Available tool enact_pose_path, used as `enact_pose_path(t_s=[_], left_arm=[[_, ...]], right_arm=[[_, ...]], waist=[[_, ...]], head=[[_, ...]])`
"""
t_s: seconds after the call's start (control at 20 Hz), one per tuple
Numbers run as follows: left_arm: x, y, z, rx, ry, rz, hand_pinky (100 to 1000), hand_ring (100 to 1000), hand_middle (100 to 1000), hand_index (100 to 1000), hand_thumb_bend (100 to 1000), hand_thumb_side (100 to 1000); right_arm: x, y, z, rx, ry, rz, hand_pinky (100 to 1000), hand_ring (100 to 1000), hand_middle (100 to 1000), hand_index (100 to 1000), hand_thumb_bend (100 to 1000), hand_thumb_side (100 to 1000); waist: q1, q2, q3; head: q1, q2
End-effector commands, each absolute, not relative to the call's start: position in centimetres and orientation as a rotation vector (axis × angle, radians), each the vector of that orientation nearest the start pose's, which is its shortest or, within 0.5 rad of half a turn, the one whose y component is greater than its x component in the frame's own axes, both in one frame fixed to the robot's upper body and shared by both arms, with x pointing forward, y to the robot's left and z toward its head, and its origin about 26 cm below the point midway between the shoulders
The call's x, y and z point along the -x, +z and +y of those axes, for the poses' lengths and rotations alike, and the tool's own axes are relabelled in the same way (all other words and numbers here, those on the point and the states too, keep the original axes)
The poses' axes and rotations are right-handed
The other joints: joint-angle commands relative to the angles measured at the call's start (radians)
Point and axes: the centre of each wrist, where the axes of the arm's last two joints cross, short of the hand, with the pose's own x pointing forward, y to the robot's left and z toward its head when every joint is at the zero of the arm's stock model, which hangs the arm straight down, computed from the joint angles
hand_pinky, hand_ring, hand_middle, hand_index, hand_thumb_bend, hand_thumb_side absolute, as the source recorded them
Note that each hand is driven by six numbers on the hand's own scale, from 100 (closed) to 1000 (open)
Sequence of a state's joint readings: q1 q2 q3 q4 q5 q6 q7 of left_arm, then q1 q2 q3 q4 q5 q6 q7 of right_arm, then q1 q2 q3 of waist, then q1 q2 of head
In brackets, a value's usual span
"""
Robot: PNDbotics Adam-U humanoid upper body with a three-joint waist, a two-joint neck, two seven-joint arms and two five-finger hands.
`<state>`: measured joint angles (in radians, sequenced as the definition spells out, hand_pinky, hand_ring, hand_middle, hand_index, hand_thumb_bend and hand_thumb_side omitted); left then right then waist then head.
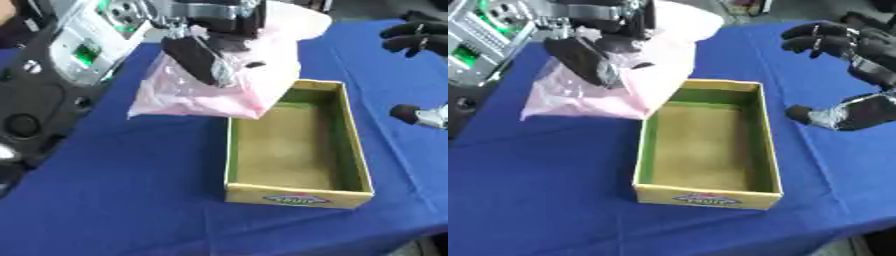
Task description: Pick up objects on the table and place them in the box.
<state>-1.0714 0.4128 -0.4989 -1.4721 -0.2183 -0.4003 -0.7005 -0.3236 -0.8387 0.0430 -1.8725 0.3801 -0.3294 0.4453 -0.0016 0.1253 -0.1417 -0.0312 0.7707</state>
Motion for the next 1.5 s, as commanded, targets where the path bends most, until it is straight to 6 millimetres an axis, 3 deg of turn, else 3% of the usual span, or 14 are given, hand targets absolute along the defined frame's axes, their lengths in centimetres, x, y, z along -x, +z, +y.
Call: enact_pose_path(t_s=[0.05, 0.75, 1.5], left_arm=[[-39.7, 30.5, 10.3, 0.053, 2.39, 2.214, 100, 100, 100, 100, 100, 368], [-40.5, 29.2, 9.2, 0.029, 2.394, 2.217, 100, 100, 100, 100, 100, 374], [-41.9, 25.2, 7.9, -0.037, 2.456, 2.206, 100, 100, 100, 100, 100, 428]], right_arm=[[-31.0, 25.1, -33.6, 0.705, 1.696, -1.845, 692, 793, 913, 919, 508, 684], [-31.1, 25.0, -33.3, 0.678, 1.703, -1.851, 690, 790, 906, 919, 505, 687], [-31.3, 24.3, -32.5, 0.579, 1.73, -1.848, 679, 777, 892, 918, 505, 690]], waist=[[-0.008, -0.009, -0.007], [-0.015, 0.003, -0.03], [-0.029, 0.028, -0.071]], head=[[0.023, -0.001], [0.045, -0.001], [0.071, -0.001]])
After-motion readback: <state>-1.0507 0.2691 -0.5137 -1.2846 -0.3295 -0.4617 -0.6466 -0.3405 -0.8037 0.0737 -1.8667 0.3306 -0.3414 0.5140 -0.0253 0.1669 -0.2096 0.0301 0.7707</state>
